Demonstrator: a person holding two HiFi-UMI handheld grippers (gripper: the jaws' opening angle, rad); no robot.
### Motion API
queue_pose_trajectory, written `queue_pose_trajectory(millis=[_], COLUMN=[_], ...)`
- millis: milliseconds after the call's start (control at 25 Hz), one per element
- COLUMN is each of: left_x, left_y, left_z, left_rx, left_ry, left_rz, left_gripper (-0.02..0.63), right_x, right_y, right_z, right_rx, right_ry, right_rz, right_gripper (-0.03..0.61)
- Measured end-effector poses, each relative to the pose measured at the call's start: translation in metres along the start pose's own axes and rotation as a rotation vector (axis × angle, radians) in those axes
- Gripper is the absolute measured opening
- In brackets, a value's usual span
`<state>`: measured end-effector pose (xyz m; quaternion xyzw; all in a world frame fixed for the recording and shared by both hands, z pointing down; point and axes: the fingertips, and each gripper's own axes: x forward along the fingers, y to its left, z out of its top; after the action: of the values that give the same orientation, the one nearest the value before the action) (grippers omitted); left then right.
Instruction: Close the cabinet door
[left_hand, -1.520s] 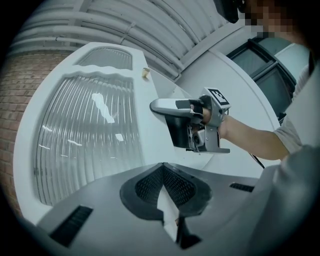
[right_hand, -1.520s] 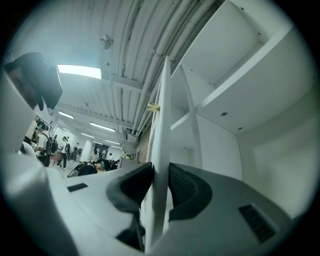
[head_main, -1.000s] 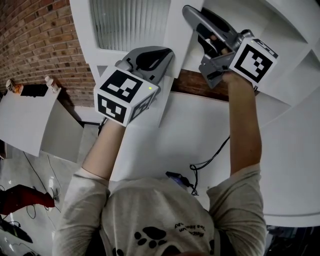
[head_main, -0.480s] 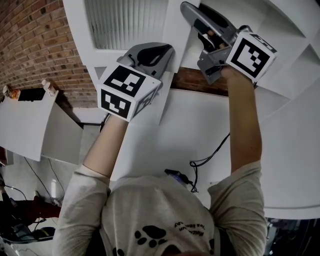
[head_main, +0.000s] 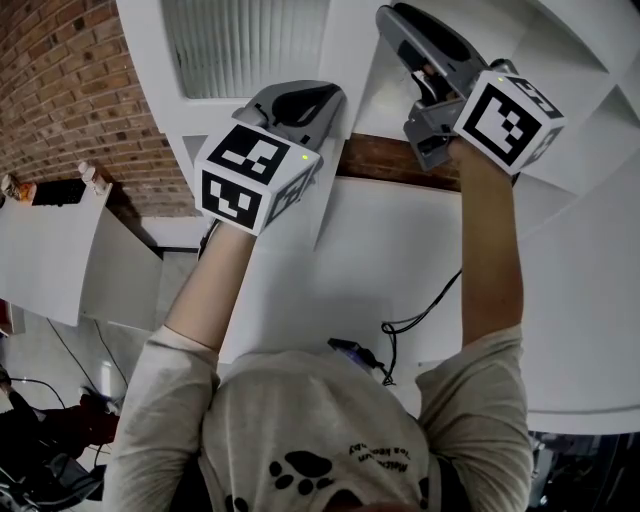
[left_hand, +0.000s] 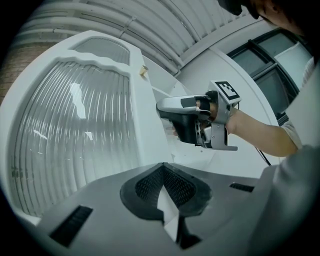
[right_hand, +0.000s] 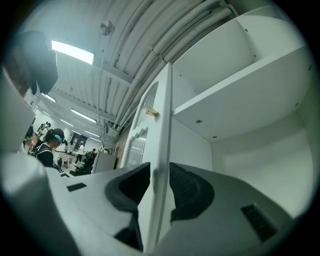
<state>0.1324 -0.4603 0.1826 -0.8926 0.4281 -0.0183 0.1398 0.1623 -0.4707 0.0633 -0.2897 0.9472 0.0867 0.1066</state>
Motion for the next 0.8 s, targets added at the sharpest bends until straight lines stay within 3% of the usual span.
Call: queue_pose_trajectory(millis=[440,800], left_x=[0.004,0.008], left_y=[0.013,0.023], left_z=[-0.006,-0.007], left_rx=[-0.008,-0.019], left_ry=[0.014,0.018], left_rz=[0.007,0.006], left_gripper=[0.008,0.008], right_x=[-0.002,-0.013], right_y=[-0.011,-0.020], right_z=[-0.008,-0.013], right_rx=[0.024,0.046], right_ry=[0.025,0.041], right_rz=[-0.041,-0.127], right_gripper=[0.088,0.011])
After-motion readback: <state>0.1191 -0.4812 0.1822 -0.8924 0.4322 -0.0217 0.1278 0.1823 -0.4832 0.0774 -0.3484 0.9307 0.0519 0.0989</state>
